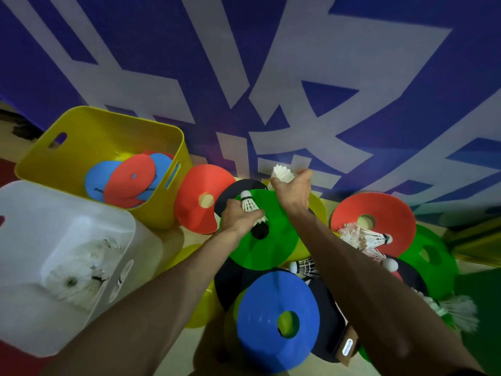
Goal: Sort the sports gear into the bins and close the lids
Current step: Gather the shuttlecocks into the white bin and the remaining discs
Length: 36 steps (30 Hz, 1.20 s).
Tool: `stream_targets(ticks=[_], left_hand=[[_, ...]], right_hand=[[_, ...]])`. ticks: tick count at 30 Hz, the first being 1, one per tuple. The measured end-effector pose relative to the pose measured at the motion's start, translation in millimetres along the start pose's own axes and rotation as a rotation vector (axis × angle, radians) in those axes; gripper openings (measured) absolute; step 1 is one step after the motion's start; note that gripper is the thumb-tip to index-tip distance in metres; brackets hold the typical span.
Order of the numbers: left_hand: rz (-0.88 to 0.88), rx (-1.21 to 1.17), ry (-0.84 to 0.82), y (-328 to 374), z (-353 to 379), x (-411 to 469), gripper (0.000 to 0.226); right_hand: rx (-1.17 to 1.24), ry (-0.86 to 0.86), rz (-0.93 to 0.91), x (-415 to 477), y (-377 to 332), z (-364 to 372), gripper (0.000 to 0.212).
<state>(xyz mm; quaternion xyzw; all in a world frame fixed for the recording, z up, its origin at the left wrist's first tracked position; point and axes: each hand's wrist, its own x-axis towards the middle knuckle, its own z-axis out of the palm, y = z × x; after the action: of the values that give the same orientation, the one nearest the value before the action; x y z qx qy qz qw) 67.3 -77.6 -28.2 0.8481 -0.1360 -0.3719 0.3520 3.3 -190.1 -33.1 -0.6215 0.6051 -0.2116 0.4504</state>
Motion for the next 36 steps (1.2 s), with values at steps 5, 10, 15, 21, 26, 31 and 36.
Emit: stream_targets(ticks=[5, 10, 15, 21, 26, 31, 36], left_hand=[[0.072, -0.122, 0.036, 9.7, -37.2, -3.5, 0.05], [0.167, -0.278, 0.061, 14.9, -84.3, -23.2, 0.052], [0.286, -0.378, 0.163, 4.2, -151.3, -50.2, 0.051], [0.367, -0.389, 0.316, -37.3, -248.3, -82.8, 0.045], [0.313, -0.378, 0.486, -92.0, -311.7, -97.5, 0.042], [0.268, -0.401, 0.499, -115.6, -331.2, -97.0, 0.05], [0.247, -0.402, 0.485, -131.8, -345.0, -98.5, 0.055]], right_hand=[[0.077, -0.009, -0.099, -20.6, -15.2, -18.3, 0.063], [0.093, -0.056, -0.287, -53.7, -48.7, -32.8, 0.067], [0.12, -0.171, -0.417, -99.5, -89.7, -16.3, 0.068], [0.139, -0.349, -0.468, -163.4, -126.7, 47.3, 0.059], [0.089, -0.53, -0.468, -213.1, -139.0, 104.8, 0.063], [0.096, -0.628, -0.39, -240.4, -139.0, 145.3, 0.065], [0.029, -0.68, -0.384, -255.9, -139.8, 154.0, 0.063]])
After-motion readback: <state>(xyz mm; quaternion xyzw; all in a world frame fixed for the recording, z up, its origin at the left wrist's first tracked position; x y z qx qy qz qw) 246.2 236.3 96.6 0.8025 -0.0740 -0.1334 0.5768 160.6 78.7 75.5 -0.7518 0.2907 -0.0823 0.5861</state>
